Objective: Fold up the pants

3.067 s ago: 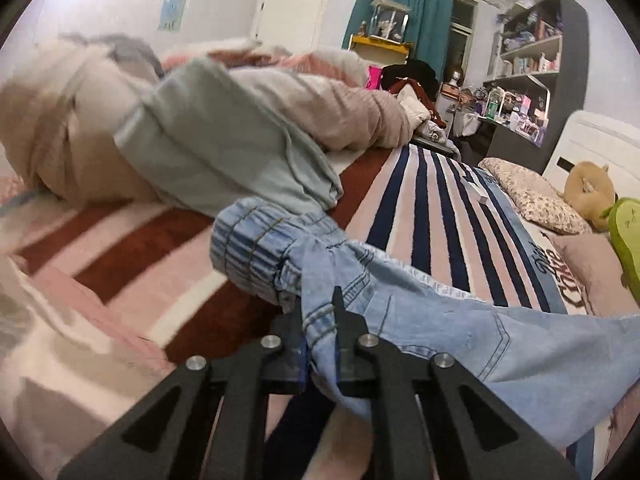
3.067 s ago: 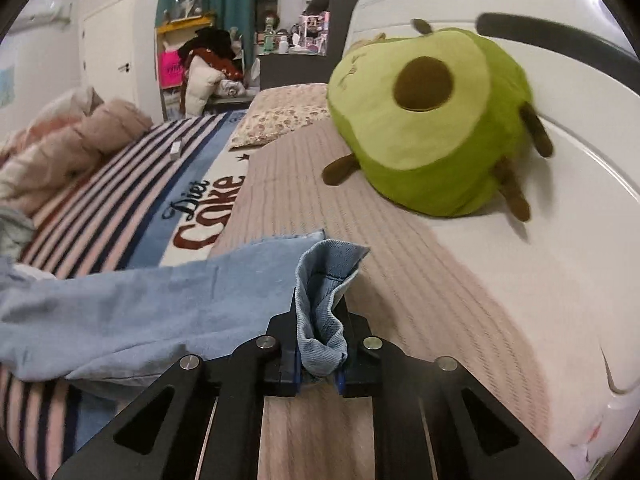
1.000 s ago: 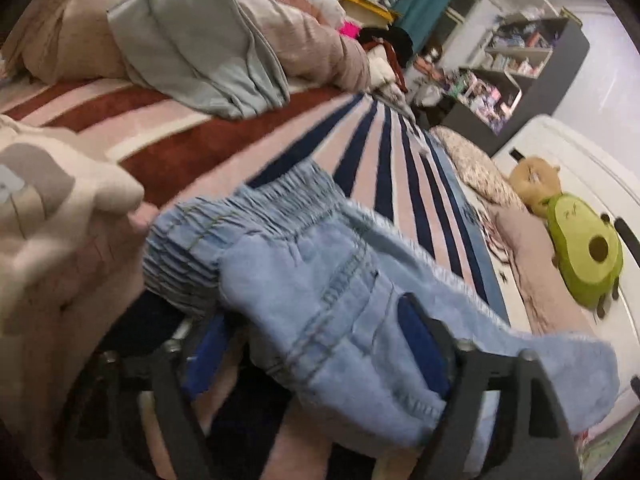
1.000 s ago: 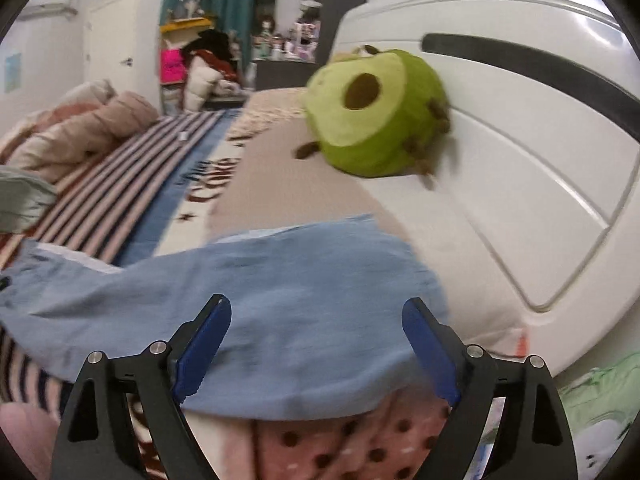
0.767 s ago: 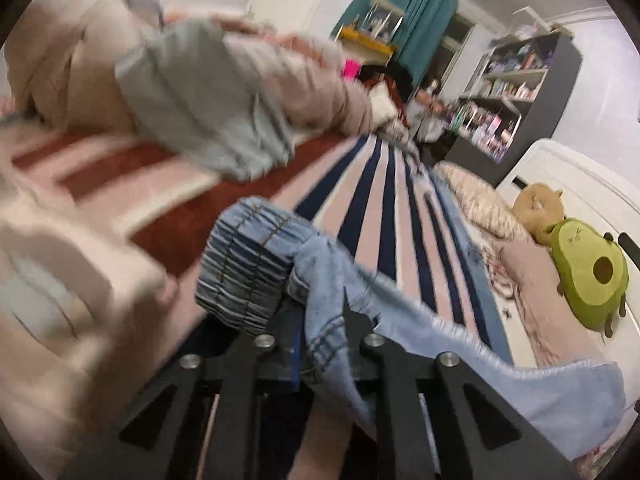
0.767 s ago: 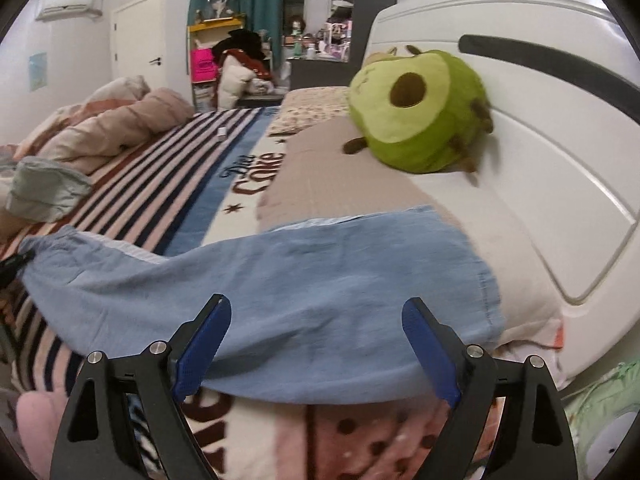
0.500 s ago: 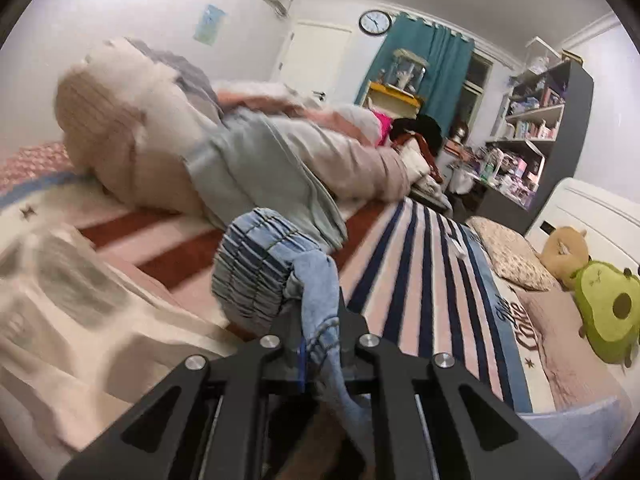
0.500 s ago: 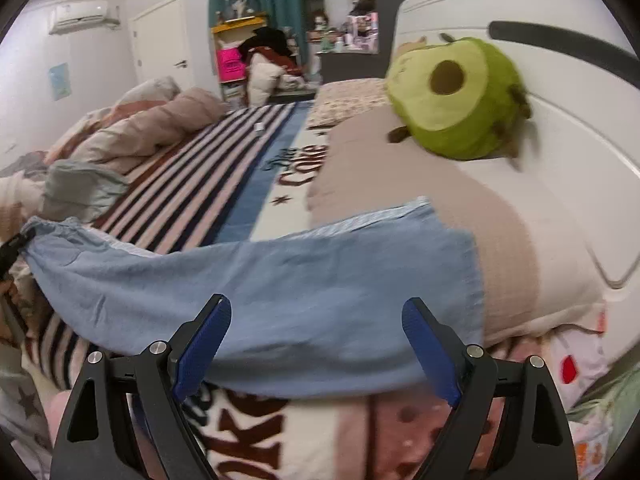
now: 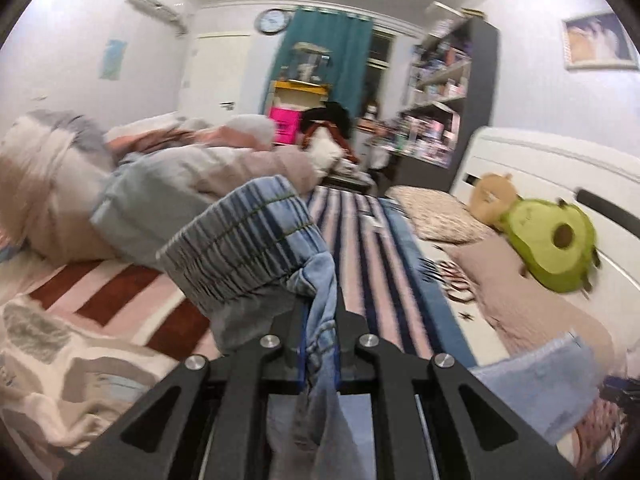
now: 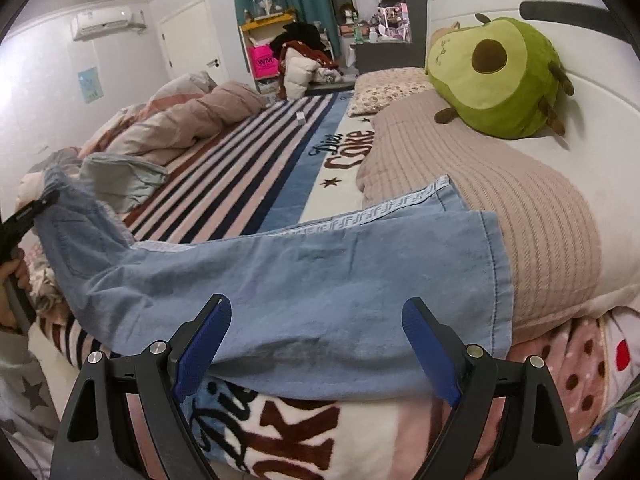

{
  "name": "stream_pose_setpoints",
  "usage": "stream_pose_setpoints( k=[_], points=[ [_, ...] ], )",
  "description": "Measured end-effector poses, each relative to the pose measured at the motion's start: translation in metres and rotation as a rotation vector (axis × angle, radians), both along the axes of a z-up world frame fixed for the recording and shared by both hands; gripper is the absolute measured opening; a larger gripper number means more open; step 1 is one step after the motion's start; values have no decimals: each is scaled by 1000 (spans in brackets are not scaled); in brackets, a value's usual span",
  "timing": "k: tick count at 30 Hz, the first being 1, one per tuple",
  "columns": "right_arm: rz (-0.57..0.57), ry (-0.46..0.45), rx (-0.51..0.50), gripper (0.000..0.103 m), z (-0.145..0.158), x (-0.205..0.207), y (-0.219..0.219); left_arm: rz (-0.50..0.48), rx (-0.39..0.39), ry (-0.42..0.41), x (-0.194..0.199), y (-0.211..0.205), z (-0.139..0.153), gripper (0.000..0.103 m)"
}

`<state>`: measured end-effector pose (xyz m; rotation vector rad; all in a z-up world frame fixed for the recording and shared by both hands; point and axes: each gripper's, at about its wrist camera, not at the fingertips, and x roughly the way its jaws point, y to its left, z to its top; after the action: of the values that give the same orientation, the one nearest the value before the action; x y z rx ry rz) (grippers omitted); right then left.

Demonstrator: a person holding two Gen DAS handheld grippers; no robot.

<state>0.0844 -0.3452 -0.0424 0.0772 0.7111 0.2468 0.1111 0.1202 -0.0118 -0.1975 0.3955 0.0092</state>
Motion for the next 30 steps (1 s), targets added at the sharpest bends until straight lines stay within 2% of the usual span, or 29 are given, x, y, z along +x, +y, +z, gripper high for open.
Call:
stream_pose_setpoints(
  k=[8, 12, 14, 17, 19, 20, 21, 23, 26, 30],
  points=[
    [-7, -88, -30, 86, -13, -12, 4, -203, 51, 47, 12, -85, -8, 6],
    [33, -109, -23, 86, -17, -16, 3, -354, 73, 124, 20, -131, -27, 6],
    [63, -94, -19, 90, -20, -17, 4, -427, 98, 180, 19, -154, -42, 6],
    [75, -91, -30, 92, -27, -19, 7, -490, 159, 252, 20, -179, -60, 6],
    [85, -97, -35, 92, -31, -19, 9, -534, 171, 303, 20, -187, -68, 7],
    [99, -104, -31, 92, -34, -19, 11, -563, 182, 336, 20, -191, -72, 14],
    [115, -103, -30, 93, -36, -19, 14, -585, 182, 345, 18, -193, -74, 29],
    [139, -90, -29, 96, -39, -18, 21, -638, 162, 346, 8, -194, -74, 53],
    [185, -41, 25, 101, -39, -10, 33, -667, 146, 315, -8, -184, -61, 55],
    [262, -9, 235, 100, -34, 8, 47, -592, 104, 254, -25, -144, -40, 56]
  ],
)
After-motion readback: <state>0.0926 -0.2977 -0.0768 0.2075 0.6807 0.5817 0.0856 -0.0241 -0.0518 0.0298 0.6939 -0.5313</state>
